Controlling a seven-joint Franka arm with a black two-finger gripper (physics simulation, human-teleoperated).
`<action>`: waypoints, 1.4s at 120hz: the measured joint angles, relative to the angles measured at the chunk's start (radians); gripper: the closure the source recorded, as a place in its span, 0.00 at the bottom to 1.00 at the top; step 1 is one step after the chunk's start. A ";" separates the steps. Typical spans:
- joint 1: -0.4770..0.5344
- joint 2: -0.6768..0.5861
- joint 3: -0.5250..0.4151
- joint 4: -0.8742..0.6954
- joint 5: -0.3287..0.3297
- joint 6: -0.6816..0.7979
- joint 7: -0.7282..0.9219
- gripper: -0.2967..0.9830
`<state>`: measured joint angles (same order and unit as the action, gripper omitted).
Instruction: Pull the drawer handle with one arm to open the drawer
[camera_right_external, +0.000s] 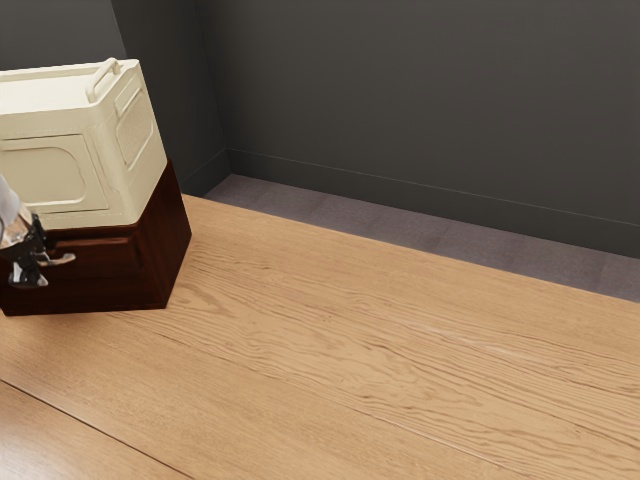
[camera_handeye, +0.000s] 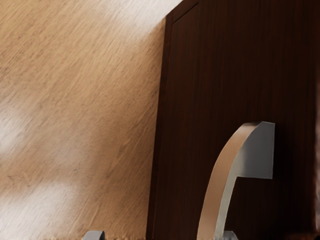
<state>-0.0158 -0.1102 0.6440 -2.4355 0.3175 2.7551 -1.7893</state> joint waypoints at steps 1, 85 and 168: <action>0.000 -0.002 0.000 0.000 0.000 -0.001 0.000 0.58; 0.001 -0.151 0.010 -0.095 0.002 -0.101 0.005 0.84; 0.027 -0.273 0.021 -0.181 0.013 -0.143 0.010 0.85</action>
<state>0.0117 -0.3829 0.6647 -2.6164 0.3309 2.6124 -1.7789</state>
